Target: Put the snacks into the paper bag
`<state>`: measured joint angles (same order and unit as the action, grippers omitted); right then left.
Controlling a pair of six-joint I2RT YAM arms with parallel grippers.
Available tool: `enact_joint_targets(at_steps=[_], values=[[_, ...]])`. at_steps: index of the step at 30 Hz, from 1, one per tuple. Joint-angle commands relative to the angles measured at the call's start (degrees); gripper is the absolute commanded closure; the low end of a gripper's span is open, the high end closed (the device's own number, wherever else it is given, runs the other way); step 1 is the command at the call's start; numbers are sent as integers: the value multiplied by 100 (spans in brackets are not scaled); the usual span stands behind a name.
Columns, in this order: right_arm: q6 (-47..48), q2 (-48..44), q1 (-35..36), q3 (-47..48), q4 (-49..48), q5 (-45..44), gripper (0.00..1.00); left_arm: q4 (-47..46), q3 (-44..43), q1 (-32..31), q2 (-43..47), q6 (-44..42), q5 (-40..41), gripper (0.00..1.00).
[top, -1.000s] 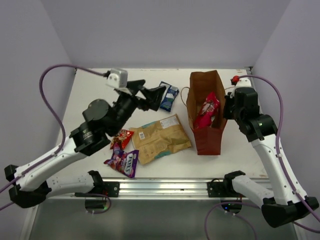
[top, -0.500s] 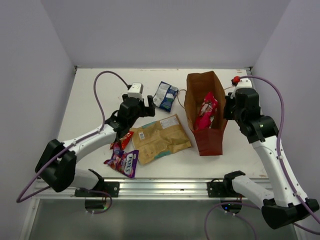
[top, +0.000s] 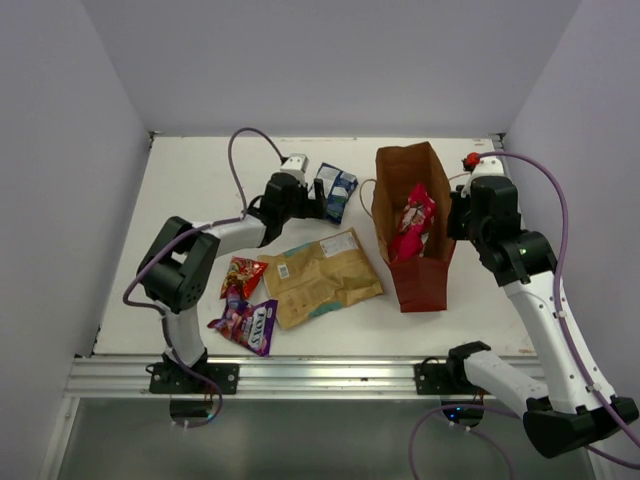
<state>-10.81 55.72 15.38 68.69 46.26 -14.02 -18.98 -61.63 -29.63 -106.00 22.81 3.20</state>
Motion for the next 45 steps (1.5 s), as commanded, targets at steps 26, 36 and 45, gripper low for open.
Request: enact_joint_targets(at_steps=[26,36,45], values=[[114,-132,0,127,-12,-22,100,254,-1176,97,-1520,-470,-56,24],[105,-158,0,92,-12,5,100,351,-1080,89,-1301,-576,-171,100],[114,-141,0,57,-29,-13,100,737,-719,27,516,-497,137,100]])
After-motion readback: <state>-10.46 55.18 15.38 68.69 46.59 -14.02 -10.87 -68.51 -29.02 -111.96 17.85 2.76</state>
